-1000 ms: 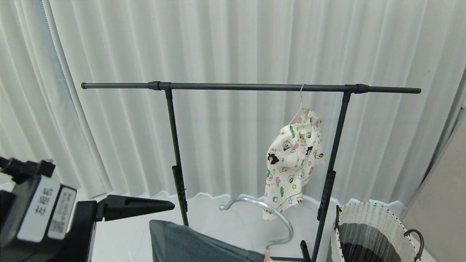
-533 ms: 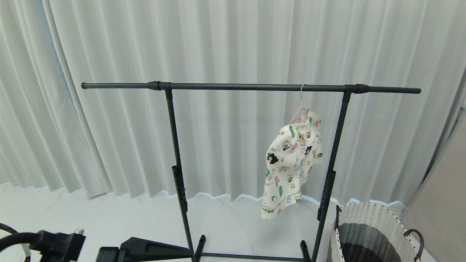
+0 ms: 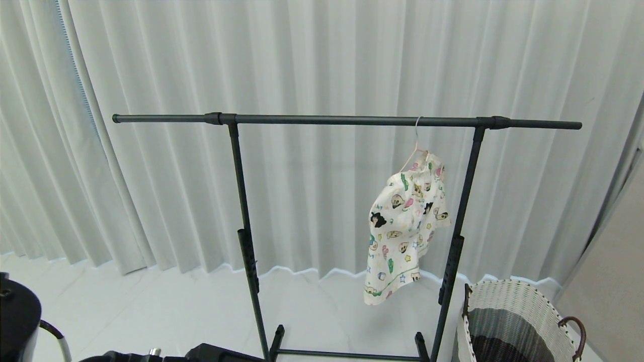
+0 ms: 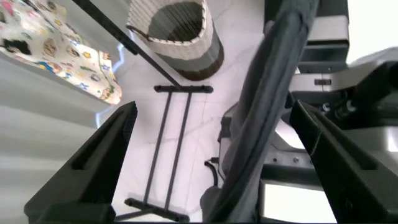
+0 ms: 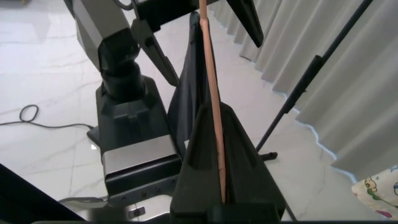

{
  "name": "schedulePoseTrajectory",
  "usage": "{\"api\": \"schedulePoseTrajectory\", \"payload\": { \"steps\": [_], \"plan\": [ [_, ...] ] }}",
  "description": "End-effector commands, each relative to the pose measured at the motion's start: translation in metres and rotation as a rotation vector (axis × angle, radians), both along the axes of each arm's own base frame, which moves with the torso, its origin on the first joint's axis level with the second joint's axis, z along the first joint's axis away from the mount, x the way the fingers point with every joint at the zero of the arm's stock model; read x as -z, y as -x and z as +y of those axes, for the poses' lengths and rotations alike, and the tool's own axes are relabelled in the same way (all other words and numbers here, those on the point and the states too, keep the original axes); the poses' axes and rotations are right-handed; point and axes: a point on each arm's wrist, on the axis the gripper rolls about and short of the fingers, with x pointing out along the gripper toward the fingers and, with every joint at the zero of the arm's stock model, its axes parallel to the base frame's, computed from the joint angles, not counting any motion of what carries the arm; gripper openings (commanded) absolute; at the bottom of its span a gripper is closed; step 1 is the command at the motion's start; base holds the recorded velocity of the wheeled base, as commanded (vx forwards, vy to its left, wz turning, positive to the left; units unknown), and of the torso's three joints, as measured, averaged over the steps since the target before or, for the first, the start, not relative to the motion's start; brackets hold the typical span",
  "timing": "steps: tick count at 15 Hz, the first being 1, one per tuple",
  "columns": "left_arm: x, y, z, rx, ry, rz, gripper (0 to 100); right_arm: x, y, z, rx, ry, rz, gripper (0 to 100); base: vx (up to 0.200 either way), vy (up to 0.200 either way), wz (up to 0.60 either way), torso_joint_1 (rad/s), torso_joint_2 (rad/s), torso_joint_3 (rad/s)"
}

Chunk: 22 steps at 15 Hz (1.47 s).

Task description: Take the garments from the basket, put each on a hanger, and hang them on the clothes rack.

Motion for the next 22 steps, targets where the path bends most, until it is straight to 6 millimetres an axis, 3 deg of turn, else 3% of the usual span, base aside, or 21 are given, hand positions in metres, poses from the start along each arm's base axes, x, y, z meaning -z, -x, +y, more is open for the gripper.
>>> {"api": "schedulePoseTrajectory", "payload": {
  "steps": [1, 3, 4, 12, 13, 18, 22],
  "plan": [
    [0.002, 0.000, 0.000, 0.000, -0.009, 0.007, 100, -0.001, 0.000, 0.001, 0.000, -0.001, -0.002, 0, 0.000, 0.000, 0.00, 0.000, 0.00, 0.000],
    [0.004, 0.000, 0.000, 0.003, -0.011, 0.011, 100, -0.001, 0.000, 0.001, 0.001, -0.001, -0.002, 0, 0.000, 0.000, 0.00, 0.000, 0.00, 0.000],
    [0.005, 0.001, 0.002, 0.008, -0.010, 0.014, 0, 0.000, 0.000, 0.001, 0.002, -0.002, -0.001, 0, 0.000, 0.000, 0.00, 0.000, 0.00, 0.000],
    [0.005, 0.002, 0.002, 0.004, -0.010, 0.012, 0, -0.004, -0.001, -0.003, 0.010, -0.017, -0.004, 0, 0.000, 0.000, 0.00, 0.000, 0.00, 0.000],
    [0.005, 0.001, 0.002, 0.002, -0.010, 0.012, 0, -0.003, -0.001, -0.003, 0.018, -0.012, -0.007, 100, 0.000, 0.000, 0.00, 0.000, 0.00, 0.000],
    [0.005, -0.008, 0.010, -0.123, -0.030, -0.015, 0, 0.006, -0.013, -0.009, 0.129, 0.028, -0.037, 100, 0.000, 0.000, 0.00, 0.000, 0.00, 0.000],
    [0.011, -0.007, 0.025, -0.281, -0.072, -0.068, 0, 0.014, -0.045, -0.025, 0.297, 0.064, -0.058, 100, 0.000, 0.000, 0.00, 0.000, 0.00, 0.000]
  ]
}}
